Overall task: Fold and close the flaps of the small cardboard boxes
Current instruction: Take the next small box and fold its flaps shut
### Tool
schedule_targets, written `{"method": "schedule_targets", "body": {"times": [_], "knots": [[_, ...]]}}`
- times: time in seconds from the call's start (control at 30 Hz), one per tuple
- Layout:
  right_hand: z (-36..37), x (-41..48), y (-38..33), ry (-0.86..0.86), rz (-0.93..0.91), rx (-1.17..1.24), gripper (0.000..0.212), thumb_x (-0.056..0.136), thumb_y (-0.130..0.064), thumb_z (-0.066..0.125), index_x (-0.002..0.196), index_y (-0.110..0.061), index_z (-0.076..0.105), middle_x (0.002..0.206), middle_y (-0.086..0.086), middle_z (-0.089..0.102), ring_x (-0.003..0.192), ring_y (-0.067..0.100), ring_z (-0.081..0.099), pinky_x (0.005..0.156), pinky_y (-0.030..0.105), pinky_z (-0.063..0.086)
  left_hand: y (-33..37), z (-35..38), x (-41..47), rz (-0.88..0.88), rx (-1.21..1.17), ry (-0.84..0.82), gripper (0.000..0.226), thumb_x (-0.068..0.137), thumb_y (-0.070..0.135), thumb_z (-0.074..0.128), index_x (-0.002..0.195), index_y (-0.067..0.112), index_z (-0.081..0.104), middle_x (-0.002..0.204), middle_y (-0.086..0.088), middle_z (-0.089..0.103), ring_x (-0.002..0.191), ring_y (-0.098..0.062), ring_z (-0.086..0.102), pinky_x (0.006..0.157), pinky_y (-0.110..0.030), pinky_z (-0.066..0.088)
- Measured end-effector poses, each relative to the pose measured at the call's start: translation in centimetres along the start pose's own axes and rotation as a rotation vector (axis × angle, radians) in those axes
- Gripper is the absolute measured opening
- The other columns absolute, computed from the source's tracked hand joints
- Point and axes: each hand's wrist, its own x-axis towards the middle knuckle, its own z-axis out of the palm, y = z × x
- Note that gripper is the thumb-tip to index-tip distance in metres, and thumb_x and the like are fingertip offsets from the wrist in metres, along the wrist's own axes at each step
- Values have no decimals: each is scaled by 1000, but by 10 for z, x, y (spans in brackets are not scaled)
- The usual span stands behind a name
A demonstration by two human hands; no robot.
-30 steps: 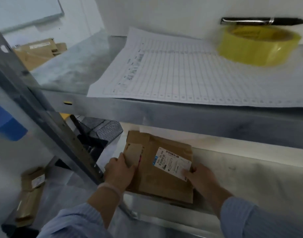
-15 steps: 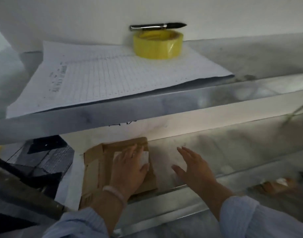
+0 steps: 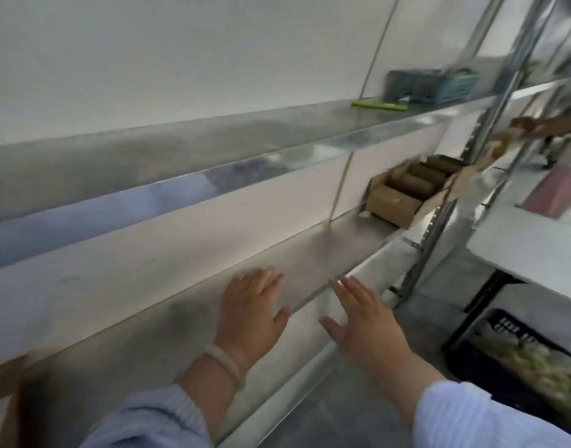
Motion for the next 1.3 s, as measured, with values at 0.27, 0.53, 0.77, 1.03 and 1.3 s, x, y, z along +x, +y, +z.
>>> {"method": "schedule_targets", "body": {"times": [0.27, 0.53, 0.77, 1.03, 1.3], "knots": [[-67, 4, 172, 149, 167, -7, 72, 91, -59, 47, 152, -28, 23, 157, -8, 22, 146, 11, 14, 112, 21, -3, 156, 48, 116, 164, -114, -1, 57, 83, 53, 44, 130, 24, 54, 131, -1, 56, 118, -23, 53, 97, -44, 43], [-64, 46, 270, 83, 314, 56, 74, 91, -63, 41, 152, -37, 8, 160, -16, 7, 146, 4, 3, 112, 21, -3, 215, 113, 218, 239, -182, -36, 61, 84, 56, 40, 133, 22, 50, 132, -2, 54, 121, -22, 51, 97, -43, 46], [-44, 147, 338, -16, 354, 120, 74, 92, -60, 46, 152, -37, 10, 160, -15, 8, 147, 7, 8, 115, 24, 3, 212, 185, 318, 168, -217, -126, 63, 90, 59, 34, 147, 31, 26, 152, 4, 31, 139, -15, 27, 113, -36, 29], [-28, 254, 404, -78, 494, 256, 70, 93, -50, 52, 151, -35, 15, 158, -10, 18, 144, 14, 22, 115, 35, 24, 215, 232, 414, 53, -311, -235, 63, 92, 59, 36, 148, 34, 20, 156, 7, 19, 143, -14, 15, 114, -34, 23], [-10, 328, 463, -143, 615, 603, 58, 98, -36, 48, 148, -41, 19, 156, -1, 24, 138, 25, 36, 109, 44, 39, 228, 274, 446, -86, -442, -349, 71, 89, 61, 41, 149, 31, 17, 157, 6, 14, 142, -13, 17, 113, -33, 28]]}}
